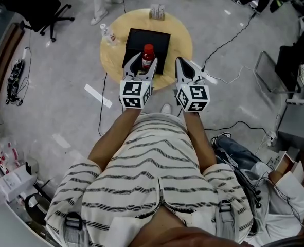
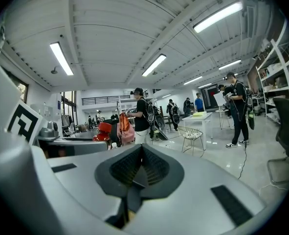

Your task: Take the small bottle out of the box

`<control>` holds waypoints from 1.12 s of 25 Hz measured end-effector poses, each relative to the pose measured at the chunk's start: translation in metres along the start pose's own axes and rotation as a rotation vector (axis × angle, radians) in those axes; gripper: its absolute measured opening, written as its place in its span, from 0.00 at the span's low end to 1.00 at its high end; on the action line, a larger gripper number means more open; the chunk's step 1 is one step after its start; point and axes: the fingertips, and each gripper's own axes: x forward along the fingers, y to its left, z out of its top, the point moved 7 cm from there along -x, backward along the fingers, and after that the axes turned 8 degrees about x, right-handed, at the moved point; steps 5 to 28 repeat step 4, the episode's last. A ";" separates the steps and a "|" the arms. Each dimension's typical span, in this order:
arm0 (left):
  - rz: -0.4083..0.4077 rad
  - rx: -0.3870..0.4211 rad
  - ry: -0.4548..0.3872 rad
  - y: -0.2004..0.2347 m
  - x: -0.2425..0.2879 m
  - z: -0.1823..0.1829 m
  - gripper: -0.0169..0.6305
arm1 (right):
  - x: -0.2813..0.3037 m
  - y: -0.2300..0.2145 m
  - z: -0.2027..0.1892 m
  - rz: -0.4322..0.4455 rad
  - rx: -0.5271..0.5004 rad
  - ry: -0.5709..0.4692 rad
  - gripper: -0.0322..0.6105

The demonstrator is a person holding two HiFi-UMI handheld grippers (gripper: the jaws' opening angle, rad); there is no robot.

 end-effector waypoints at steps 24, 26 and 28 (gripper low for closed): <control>0.002 0.010 -0.011 -0.002 0.000 0.001 0.36 | -0.001 -0.002 0.000 0.001 0.001 -0.001 0.08; 0.002 0.010 -0.011 -0.002 0.000 0.001 0.36 | -0.001 -0.002 0.000 0.001 0.001 -0.001 0.08; 0.002 0.010 -0.011 -0.002 0.000 0.001 0.36 | -0.001 -0.002 0.000 0.001 0.001 -0.001 0.08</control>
